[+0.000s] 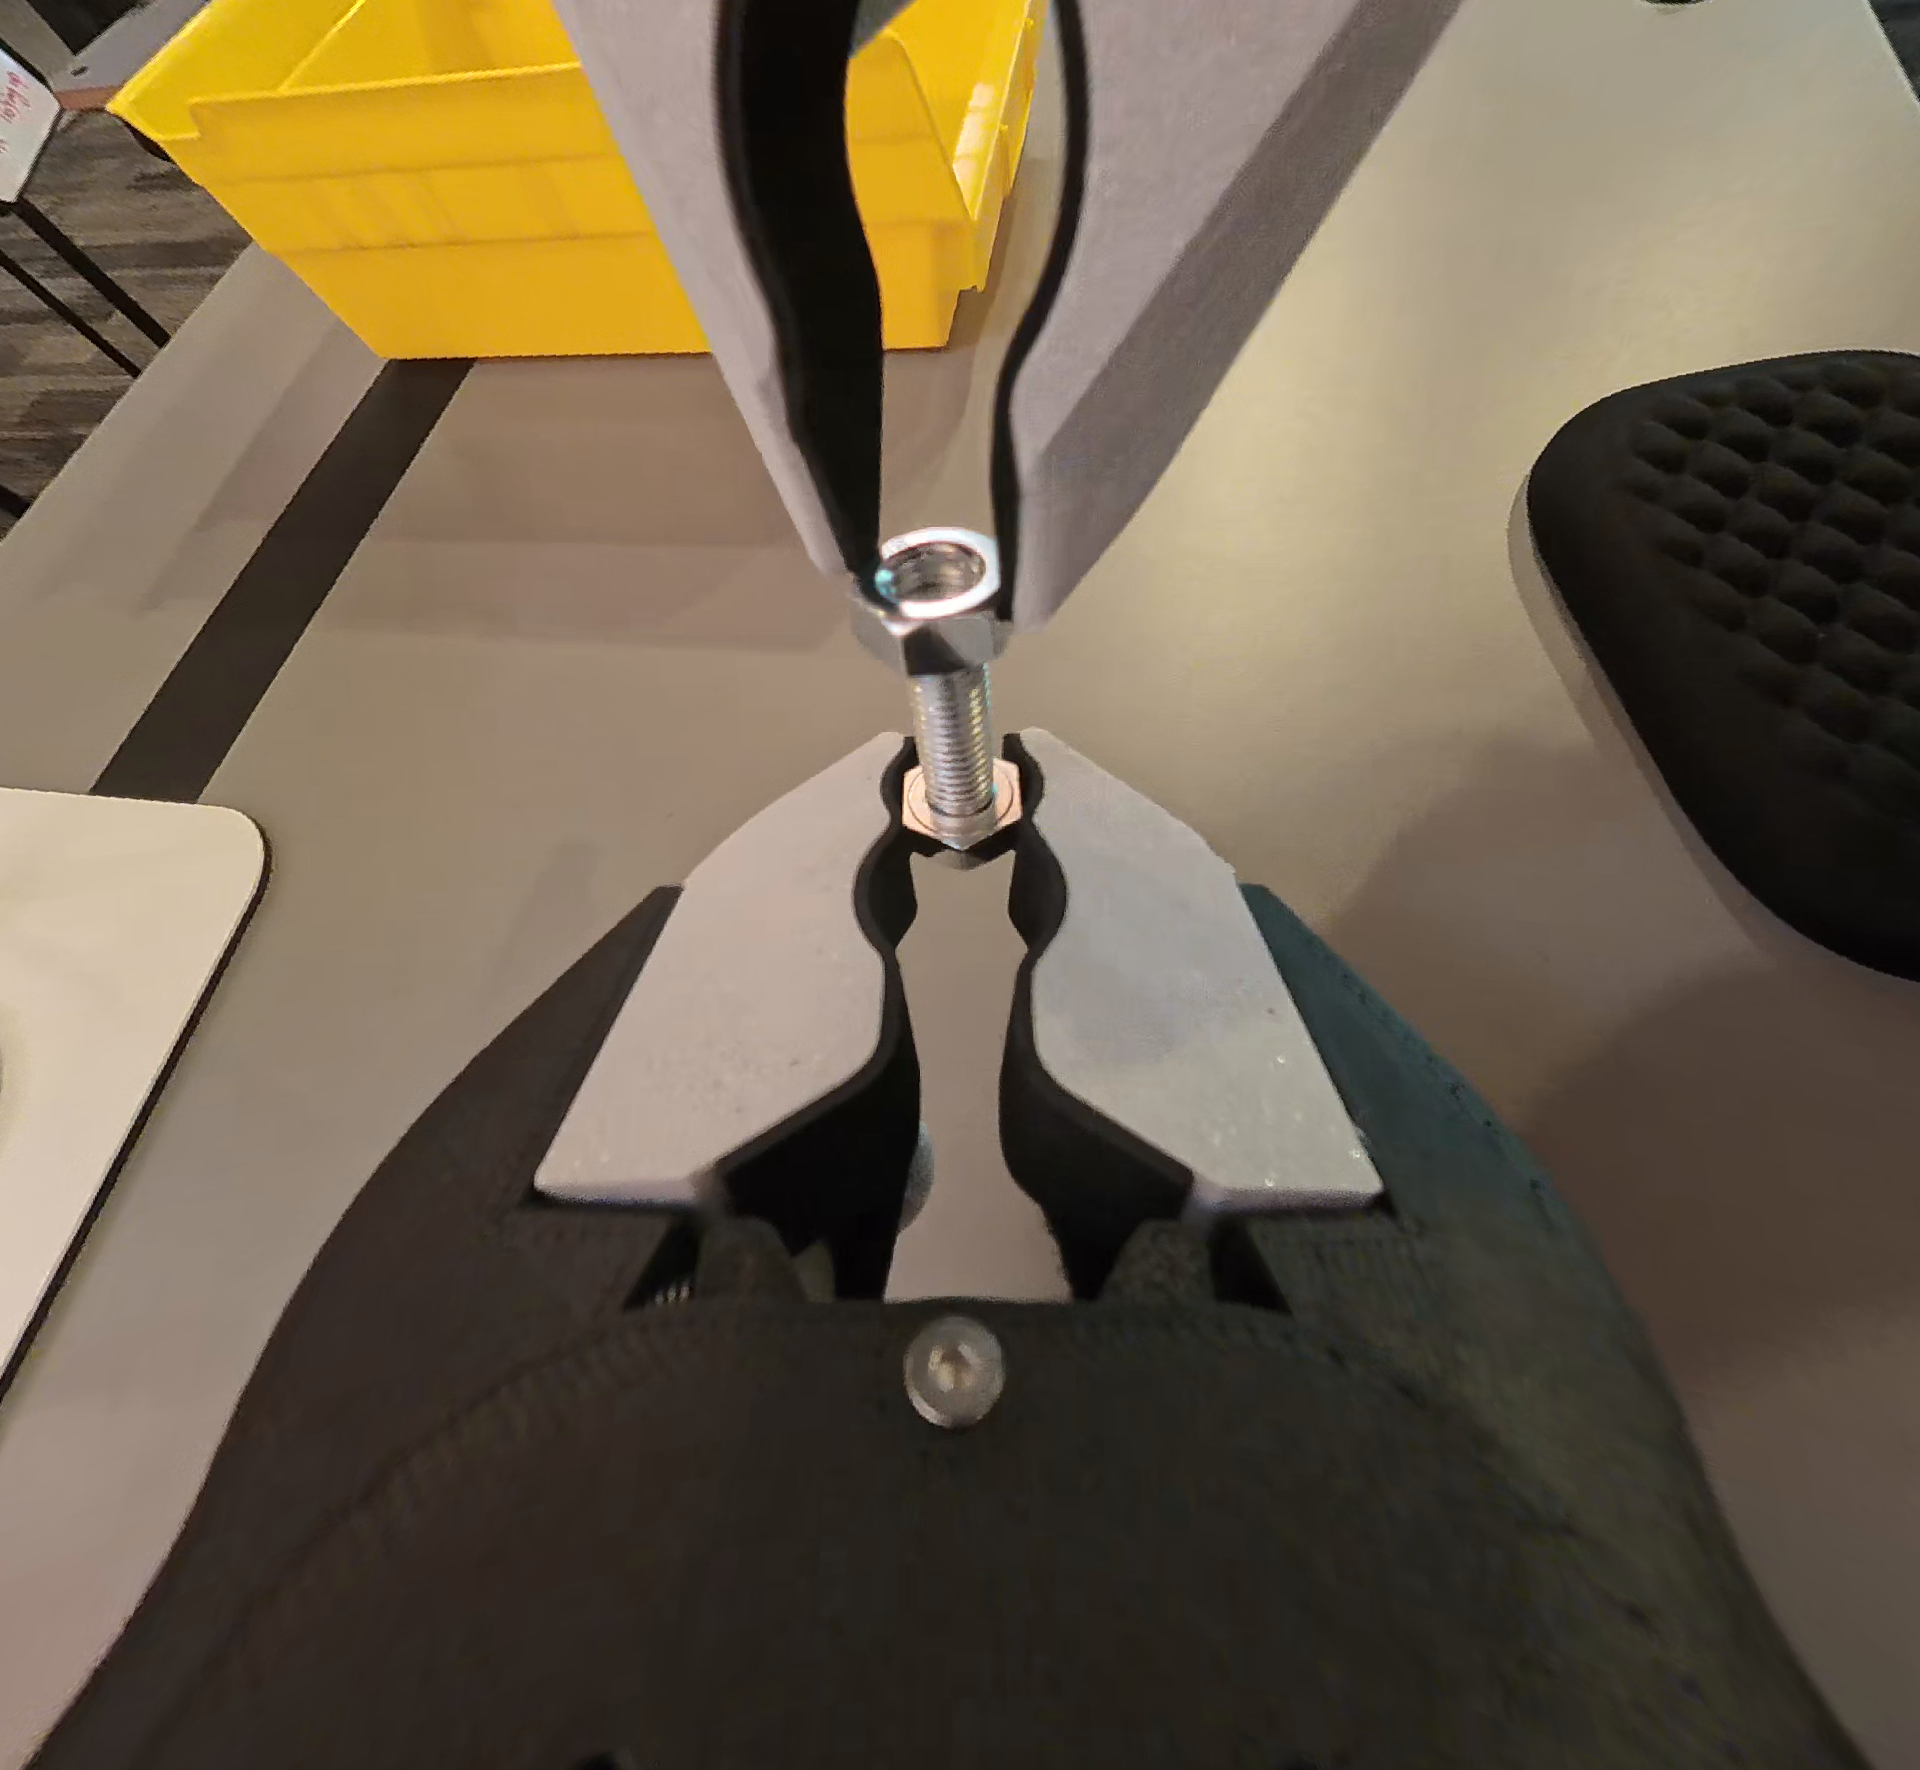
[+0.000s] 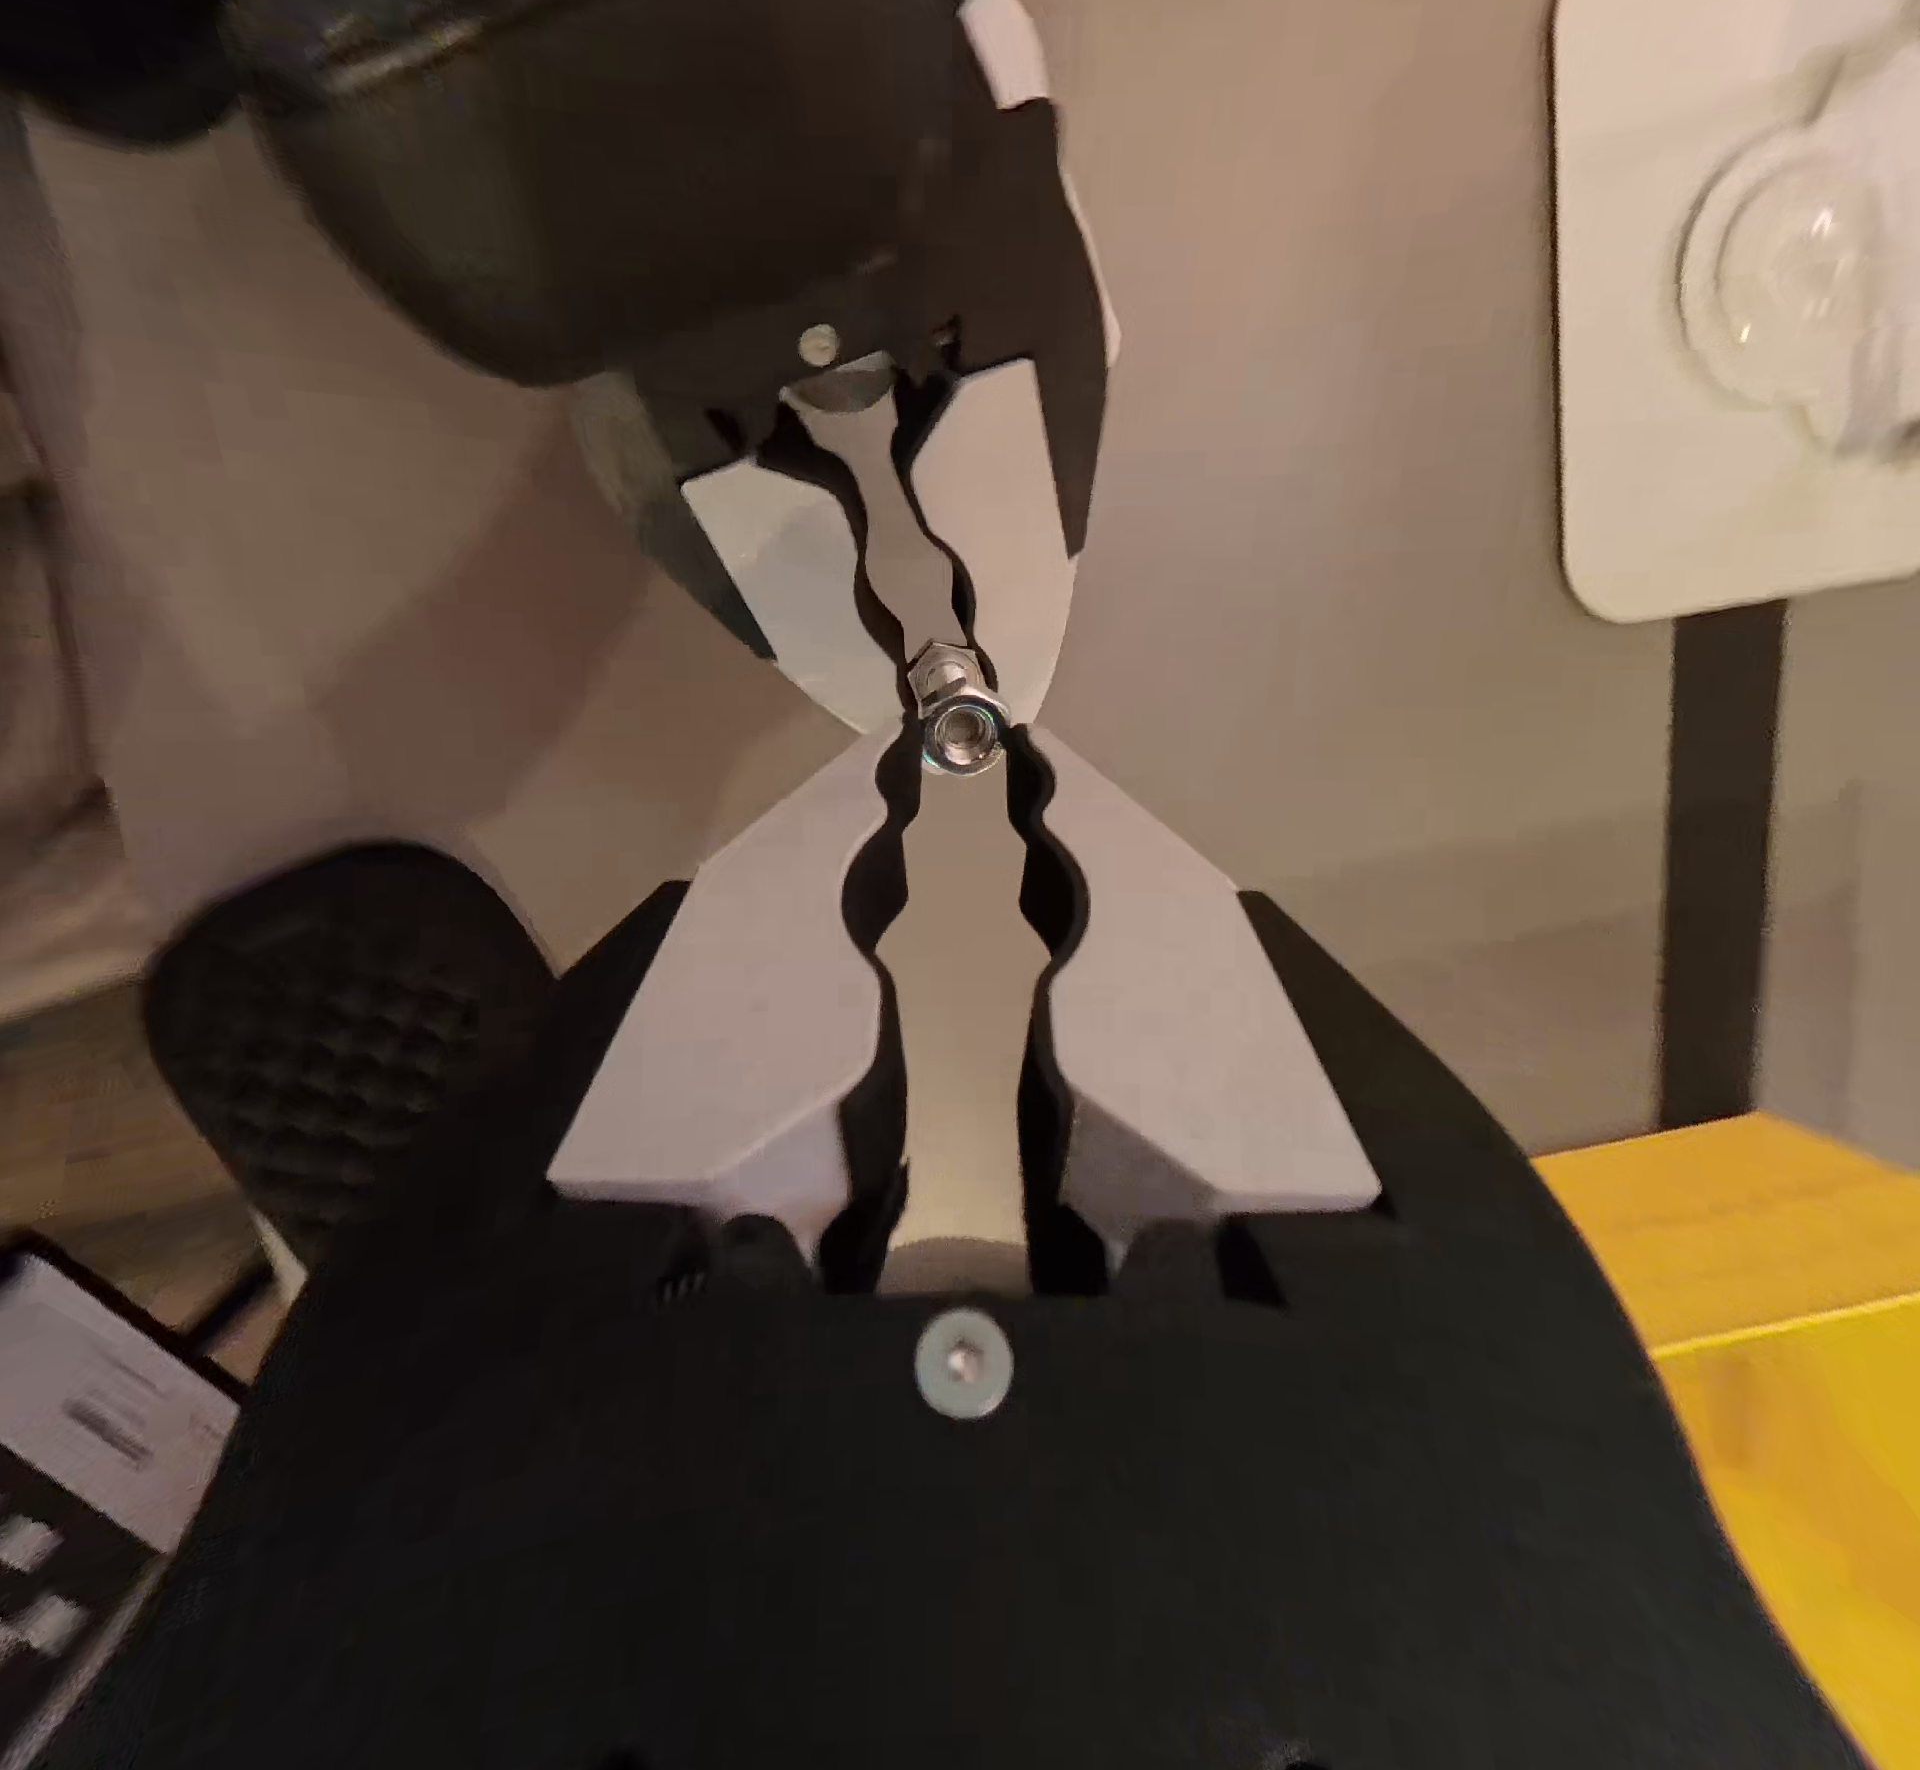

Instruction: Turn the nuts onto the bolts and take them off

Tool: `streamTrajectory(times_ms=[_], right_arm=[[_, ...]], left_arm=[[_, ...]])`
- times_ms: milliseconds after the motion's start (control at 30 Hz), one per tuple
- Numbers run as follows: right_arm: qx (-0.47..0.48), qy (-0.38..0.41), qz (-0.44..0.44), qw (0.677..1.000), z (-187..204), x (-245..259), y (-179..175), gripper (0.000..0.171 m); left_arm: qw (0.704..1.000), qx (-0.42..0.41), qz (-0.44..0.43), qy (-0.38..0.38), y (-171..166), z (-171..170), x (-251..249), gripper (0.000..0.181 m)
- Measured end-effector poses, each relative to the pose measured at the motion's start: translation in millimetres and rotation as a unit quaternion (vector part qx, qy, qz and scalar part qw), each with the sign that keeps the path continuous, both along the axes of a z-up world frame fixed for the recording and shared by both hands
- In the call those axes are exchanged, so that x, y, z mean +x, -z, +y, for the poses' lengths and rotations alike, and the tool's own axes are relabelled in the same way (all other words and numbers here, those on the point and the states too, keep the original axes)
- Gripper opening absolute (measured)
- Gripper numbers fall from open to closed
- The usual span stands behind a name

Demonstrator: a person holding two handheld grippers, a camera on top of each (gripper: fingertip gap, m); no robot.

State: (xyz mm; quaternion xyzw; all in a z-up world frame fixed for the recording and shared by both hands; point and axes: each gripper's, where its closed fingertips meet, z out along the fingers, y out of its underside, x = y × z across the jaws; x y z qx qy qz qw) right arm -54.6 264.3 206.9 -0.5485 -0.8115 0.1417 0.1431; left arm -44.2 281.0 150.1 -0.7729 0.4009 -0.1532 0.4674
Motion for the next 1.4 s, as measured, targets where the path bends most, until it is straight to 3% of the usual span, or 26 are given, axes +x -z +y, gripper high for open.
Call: streamTrajectory(times_ms=[100, 200, 333, 500, 733, 967, 1033, 1167, 1233, 1300, 1400], right_arm=[[-0.022, 0.041, 0.001, 0.999, 0.8, 2.4, 3.2, 0.015], [-0.010, 0.024, 0.010, 1.000, 0.0, 4.3, 3.2, 0.020], [0.040, -0.071, 0.035, 0.996, -0.6, 4.7, -2.5, 0.033], [0.096, -0.223, 0.073, 0.967, -8.3, 2.5, -11.0, 0.024], [0.109, -0.310, 0.058, 0.943, -12.7, 3.9, -13.3, 0.020], [0.105, -0.309, 0.049, 0.944, -11.6, 3.1, -9.4, 0.014], [0.091, -0.298, 0.040, 0.949, -12.8, 5.3, -8.3, 0.002], [0.082, -0.262, 0.042, 0.961, -12.3, 4.4, -7.3, 0.001], [0.086, -0.253, 0.037, 0.963, -10.1, 6.6, -7.8, 0.005], [0.081, -0.255, 0.043, 0.963, -13.0, 8.9, -12.8, 0.022], [0.082, -0.259, 0.047, 0.961, -14.6, 10.0, -16.5, 0.023]], left_arm=[[1.000, -0.002, 0.005, 0.001, 3.2, -0.3, 0.8, 0.015], [1.000, -0.002, 0.002, 0.005, 2.4, -1.3, 2.6, 0.014], [1.000, -0.002, -0.007, 0.008, -1.6, -2.6, 2.5, 0.014], [1.000, -0.006, -0.017, 0.021, -3.5, -6.2, 6.1, 0.015], [0.999, -0.004, -0.028, 0.032, -7.8, -9.1, 8.6, 0.014], [0.999, -0.002, -0.028, 0.034, -8.5, -9.6, 9.6, 0.014], [0.999, 0.001, -0.030, 0.026, -9.4, -7.3, 8.0, 0.014], [0.999, 0.003, -0.023, 0.022, -8.3, -6.1, 5.9, 0.014], [0.999, 0.003, -0.025, 0.025, -8.2, -6.8, 8.0, 0.014], [0.999, 0.003, -0.023, 0.027, -8.1, -7.5, 8.8, 0.014], [0.999, 0.003, -0.027, 0.027, -8.9, -7.4, 9.3, 0.014]])
